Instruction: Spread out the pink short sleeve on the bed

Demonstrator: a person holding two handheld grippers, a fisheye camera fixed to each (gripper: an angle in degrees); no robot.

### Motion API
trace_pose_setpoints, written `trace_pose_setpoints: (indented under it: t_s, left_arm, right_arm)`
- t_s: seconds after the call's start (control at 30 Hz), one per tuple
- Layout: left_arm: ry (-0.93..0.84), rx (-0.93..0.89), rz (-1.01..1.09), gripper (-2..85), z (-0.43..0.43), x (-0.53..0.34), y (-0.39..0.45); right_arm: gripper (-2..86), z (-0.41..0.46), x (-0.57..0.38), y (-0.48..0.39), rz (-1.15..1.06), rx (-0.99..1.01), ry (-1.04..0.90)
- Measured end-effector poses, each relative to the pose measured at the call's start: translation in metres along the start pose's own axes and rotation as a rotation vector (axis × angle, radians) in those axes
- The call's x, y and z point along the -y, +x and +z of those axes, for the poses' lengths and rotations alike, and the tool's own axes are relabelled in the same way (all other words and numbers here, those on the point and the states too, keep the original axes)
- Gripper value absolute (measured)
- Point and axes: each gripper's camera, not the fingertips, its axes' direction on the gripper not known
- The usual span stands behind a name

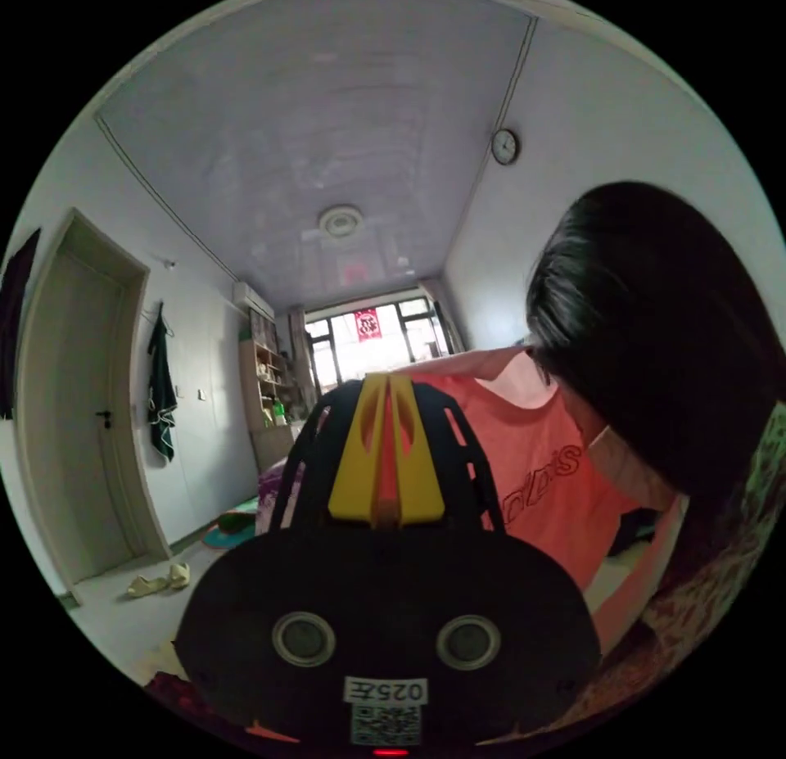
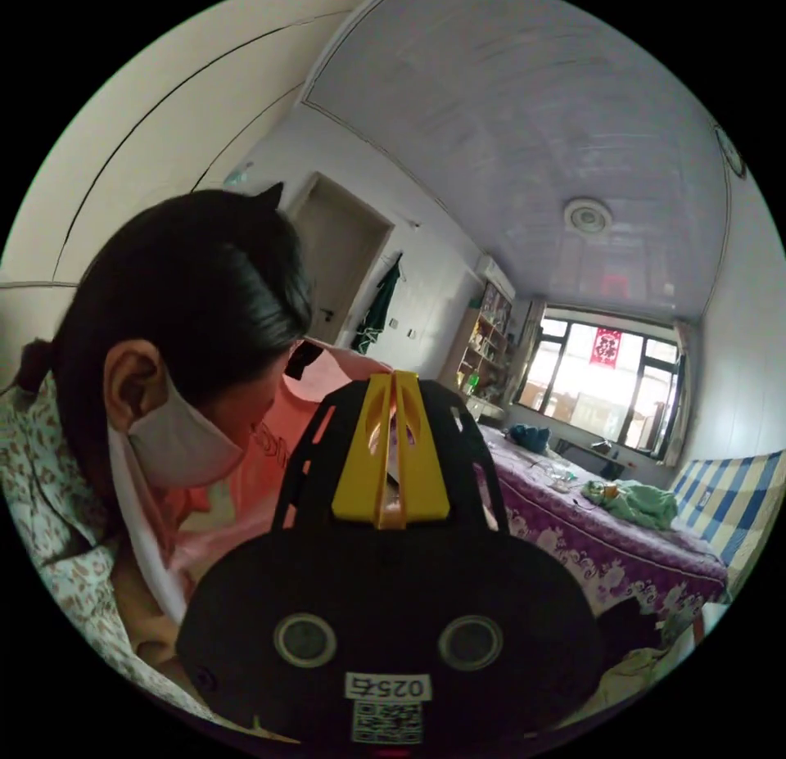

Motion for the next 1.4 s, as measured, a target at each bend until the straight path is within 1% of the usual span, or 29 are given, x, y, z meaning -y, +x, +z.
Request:
trace_pose_setpoints:
  t_s: [0.03,0.07,0.13,0.17,0.23,0.27,0.3,0.33,0.37,0.43,0.47,0.5,0.53,0.57,0.6,0.63,0.67,0.7,0.73,0.77,0.8,0.9,0.97,1.03,1.17,1.23,1.27,1.33,1.4]
  left_arm:
    - [-0.078,-0.036,-0.003,-0.9,0.021,0.005,-0.008]
    - [-0.121,-0.056,-0.009,-0.9,0.034,0.006,-0.013]
    - [-0.288,-0.161,-0.097,-0.9,0.096,-0.012,-0.035]
    - [-0.334,-0.188,-0.119,-1.0,0.114,-0.022,-0.040]
    - [-0.522,-0.275,-0.169,-1.0,0.192,-0.073,-0.052]
    - [-0.567,-0.296,-0.171,-1.0,0.213,-0.089,-0.053]
    - [-0.646,-0.328,-0.154,-1.0,0.255,-0.123,-0.053]
    - [-0.725,-0.313,-0.157,-1.0,0.297,-0.161,-0.051]
    - [-0.759,-0.310,-0.135,-1.0,0.318,-0.180,-0.048]
    - [-0.922,-0.245,-0.032,-1.1,0.402,-0.256,-0.032]
    - [-0.969,-0.240,0.004,-1.1,0.423,-0.274,-0.027]
    - [-1.058,-0.229,0.016,-1.1,0.463,-0.306,-0.020]
    - [-1.126,-0.256,0.006,-1.1,0.501,-0.337,-0.017]
    - [-1.163,-0.263,-0.022,-1.1,0.519,-0.352,-0.017]
    - [-1.253,-0.271,-0.100,-0.5,0.551,-0.381,-0.021]
    - [-1.352,-0.281,-0.184,0.0,0.578,-0.406,-0.028]
    - [-1.399,-0.275,-0.237,0.2,0.588,-0.418,-0.034]
    - [-1.449,-0.266,-0.336,0.4,0.601,-0.434,-0.047]
    - [-1.400,-0.271,-0.413,0.6,0.606,-0.436,-0.064]
    - [-1.380,-0.256,-0.462,1.1,0.608,-0.437,-0.074]
    - [-1.379,-0.281,-0.515,2.2,0.614,-0.440,-0.092]
    - [-1.342,-0.303,-0.510,4.7,0.615,-0.434,-0.131]
    - [-1.312,-0.318,-0.563,5.1,0.595,-0.427,-0.153]
    - [-1.285,-0.378,-0.657,6.0,0.550,-0.420,-0.168]
    - [-1.307,-0.359,-0.703,5.8,0.469,-0.408,-0.164]
    - [-1.385,-0.345,-0.748,6.6,0.426,-0.404,-0.149]
    - [-1.412,-0.335,-0.768,7.0,0.417,-0.404,-0.145]
    - [-1.495,-0.349,-0.863,8.4,0.393,-0.408,-0.129]
    - [-1.531,-0.343,-0.926,9.2,0.385,-0.410,-0.122]
  right_arm:
    - [-1.0,0.008,-0.005,0.016,0.016,0.047,-0.067]
    - [-1.0,0.014,-0.010,0.024,0.030,0.073,-0.106]
    - [-1.0,0.053,-0.048,0.060,0.101,0.195,-0.288]
    - [-1.0,0.065,-0.062,0.069,0.127,0.219,-0.336]
    - [-1.0,0.122,-0.136,0.096,0.181,0.308,-0.558]
    - [-1.0,0.138,-0.159,0.102,0.203,0.309,-0.622]
    - [-0.9,0.170,-0.207,0.111,0.222,0.333,-0.727]
    - [-0.9,0.201,-0.254,0.117,0.206,0.342,-0.813]
    - [-0.9,0.217,-0.279,0.121,0.215,0.329,-0.857]
    - [-0.7,0.277,-0.377,0.135,0.279,0.288,-0.961]
    - [-0.6,0.290,-0.400,0.140,0.314,0.260,-0.992]
    - [-0.3,0.314,-0.444,0.147,0.366,0.232,-1.035]
    - [0.1,0.333,-0.485,0.155,0.432,0.196,-1.074]
    - [0.9,0.341,-0.505,0.159,0.471,0.195,-1.092]
    - [2.4,0.352,-0.541,0.167,0.562,0.189,-1.122]
    - [6.0,0.357,-0.573,0.174,0.689,0.212,-1.135]
    - [7.8,0.357,-0.587,0.177,0.750,0.249,-1.131]
    - [10.2,0.353,-0.614,0.182,0.856,0.299,-1.116]
    - [11.6,0.345,-0.634,0.185,0.906,0.353,-1.089]
    - [11.8,0.339,-0.643,0.188,0.925,0.357,-1.074]
    - [12.1,0.321,-0.656,0.192,0.951,0.367,-1.022]
    - [13.4,0.260,-0.677,0.195,0.990,0.421,-0.888]
    - [13.8,0.214,-0.681,0.186,0.987,0.441,-0.841]
    - [15.3,0.147,-0.683,0.160,0.953,0.423,-0.807]
    - [16.4,0.061,-0.701,0.115,1.005,0.395,-0.941]
    - [17.2,0.012,-0.717,0.090,1.098,0.377,-1.049]
    - [17.4,0.001,-0.721,0.084,1.123,0.375,-1.075]
    - [18.2,-0.035,-0.734,0.065,1.208,0.369,-1.190]
    - [18.4,-0.056,-0.739,0.057,1.276,0.359,-1.223]
